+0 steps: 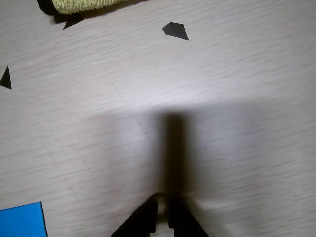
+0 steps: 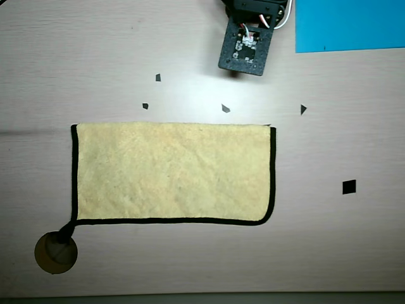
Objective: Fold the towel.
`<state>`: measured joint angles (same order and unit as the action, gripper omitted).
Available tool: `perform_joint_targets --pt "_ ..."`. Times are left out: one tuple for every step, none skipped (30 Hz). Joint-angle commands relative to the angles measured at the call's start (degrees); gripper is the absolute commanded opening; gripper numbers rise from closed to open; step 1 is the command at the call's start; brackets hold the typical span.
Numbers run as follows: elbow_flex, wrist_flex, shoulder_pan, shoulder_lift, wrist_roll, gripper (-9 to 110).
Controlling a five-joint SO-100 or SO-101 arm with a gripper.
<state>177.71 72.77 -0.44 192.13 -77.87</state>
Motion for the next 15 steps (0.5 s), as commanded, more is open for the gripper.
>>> perform_joint_targets --pt "2.29 0.35 -0.09 0.09 -2.72 4" --pt "2.29 0.44 -0.09 0.09 -3.96 5" --pt "2.29 0.53 0.00 0.09 -4.04 4" --pt "2.29 0.53 0.18 0.09 -3.69 0" --pt "2.29 0.44 0.44 0.09 -3.25 0" --pt "2.29 0.09 0.70 -0.09 -2.46 0" --pt "2.29 -0.97 1.23 -0.44 -0.70 0" --pt "2.29 -2.55 2.11 -1.05 1.32 0" --pt "2.20 -4.48 3.25 -2.02 3.34 0" --pt "1.67 -6.42 4.66 -3.52 5.27 0" --pt "0.44 -8.44 5.98 -5.63 7.47 0" --pt "-1.14 -10.55 7.38 -8.35 10.63 0" --pt "-3.08 -12.74 8.61 -11.51 13.45 0" --pt "-5.45 -15.12 9.84 -15.12 16.26 0" --pt "-8.00 -17.23 10.99 -18.90 19.78 0"
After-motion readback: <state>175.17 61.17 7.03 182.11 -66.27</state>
